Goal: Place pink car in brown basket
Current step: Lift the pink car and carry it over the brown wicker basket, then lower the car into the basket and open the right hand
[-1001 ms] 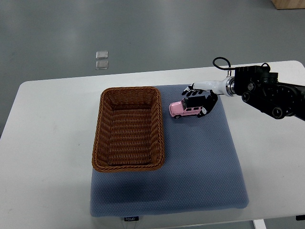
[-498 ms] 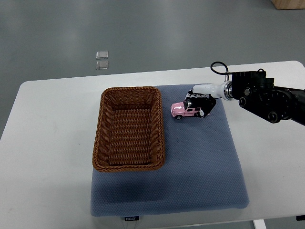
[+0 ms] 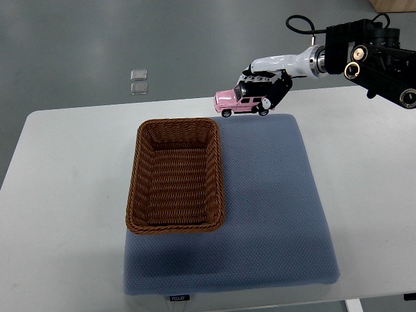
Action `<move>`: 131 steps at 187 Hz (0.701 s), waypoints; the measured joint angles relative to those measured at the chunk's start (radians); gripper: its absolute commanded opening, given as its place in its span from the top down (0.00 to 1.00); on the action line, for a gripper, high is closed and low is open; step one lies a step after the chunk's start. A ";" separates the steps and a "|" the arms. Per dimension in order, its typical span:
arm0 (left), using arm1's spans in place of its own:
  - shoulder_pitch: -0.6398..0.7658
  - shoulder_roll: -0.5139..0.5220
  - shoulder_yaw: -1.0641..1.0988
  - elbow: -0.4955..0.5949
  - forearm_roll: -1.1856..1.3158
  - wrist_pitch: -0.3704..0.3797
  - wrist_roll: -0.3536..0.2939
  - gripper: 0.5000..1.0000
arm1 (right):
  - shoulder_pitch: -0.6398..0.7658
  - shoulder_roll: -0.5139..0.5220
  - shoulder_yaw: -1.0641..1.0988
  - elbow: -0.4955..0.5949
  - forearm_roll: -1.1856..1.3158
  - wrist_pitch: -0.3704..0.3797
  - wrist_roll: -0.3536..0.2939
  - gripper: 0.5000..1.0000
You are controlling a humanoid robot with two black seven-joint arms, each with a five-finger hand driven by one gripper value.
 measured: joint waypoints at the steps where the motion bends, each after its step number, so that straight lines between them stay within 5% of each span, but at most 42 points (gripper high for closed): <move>1: 0.000 0.000 0.000 0.000 0.000 0.000 0.000 0.00 | 0.001 0.004 0.000 0.000 0.001 0.000 0.000 1.00; 78: 0.000 0.000 0.000 -0.005 0.002 0.000 0.000 0.00 | -0.033 0.322 -0.018 -0.113 0.001 -0.032 -0.003 1.00; 131: 0.000 0.000 -0.003 -0.010 0.002 0.000 0.000 0.00 | -0.111 0.380 -0.019 -0.174 -0.007 -0.070 -0.002 1.00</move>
